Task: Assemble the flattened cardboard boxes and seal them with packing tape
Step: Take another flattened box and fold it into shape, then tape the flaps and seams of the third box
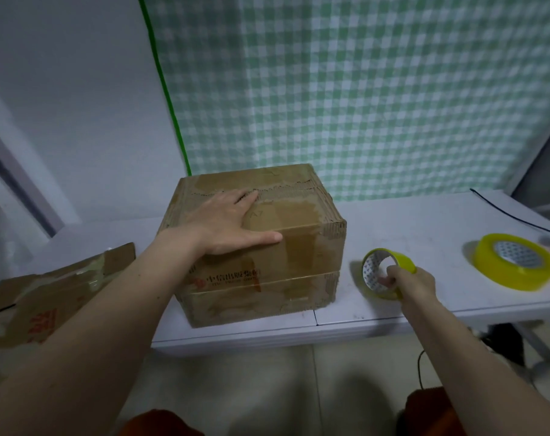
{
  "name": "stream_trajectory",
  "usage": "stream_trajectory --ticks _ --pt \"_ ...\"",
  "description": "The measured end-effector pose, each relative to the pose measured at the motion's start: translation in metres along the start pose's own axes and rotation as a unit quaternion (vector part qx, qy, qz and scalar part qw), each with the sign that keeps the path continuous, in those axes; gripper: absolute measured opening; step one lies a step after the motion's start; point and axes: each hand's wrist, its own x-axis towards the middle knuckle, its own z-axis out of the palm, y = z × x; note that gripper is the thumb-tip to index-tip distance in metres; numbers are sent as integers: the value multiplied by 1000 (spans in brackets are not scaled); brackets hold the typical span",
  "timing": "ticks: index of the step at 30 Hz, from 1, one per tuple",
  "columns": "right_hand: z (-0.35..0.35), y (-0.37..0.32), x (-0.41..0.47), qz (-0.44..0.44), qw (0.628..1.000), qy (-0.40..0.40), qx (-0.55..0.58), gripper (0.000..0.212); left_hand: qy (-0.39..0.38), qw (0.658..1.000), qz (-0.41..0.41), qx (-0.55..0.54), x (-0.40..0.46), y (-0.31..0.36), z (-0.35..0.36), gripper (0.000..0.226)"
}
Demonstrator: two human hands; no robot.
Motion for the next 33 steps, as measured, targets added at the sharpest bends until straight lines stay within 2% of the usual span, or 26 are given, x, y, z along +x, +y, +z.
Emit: stream_trajectory --ticks 2,4,7,11,15,18,22,26,28,30,33 --pt "-11 4 0 11 997 -15 72 6 2 1000 2 -1 0 0 1 117" --pt "-17 7 -4 9 993 -22 115 16 4 1000 4 -3 0 0 2 119" --pt "-23 7 -15 -28 993 -16 117 19 -1 1000 3 0 -2 1 2 127" --pt "-31 -32 -25 -88 986 -21 141 18 -5 1000 -6 1 -7 8 -2 120" --pt "-35 -93 -40 -101 956 -129 243 19 -6 1000 -7 -1 -8 9 -2 120" --pt "-23 -129 -65 -56 933 -217 283 27 0 998 -2 -56 -3 7 -2 120" --pt "13 -155 -92 26 905 -270 329 14 3 991 0 -134 1 7 -5 118" --pt "55 -164 -110 96 892 -313 313 9 55 971 7 -234 2 12 -4 106" --pt "72 -165 -117 112 883 -342 302 18 87 950 15 -300 3 11 -5 99" --pt "85 -163 -118 126 885 -344 289 26 102 926 29 -362 4 10 -6 80" --pt "98 -161 -120 136 883 -344 288 20 125 912 41 -389 8 6 -4 39"
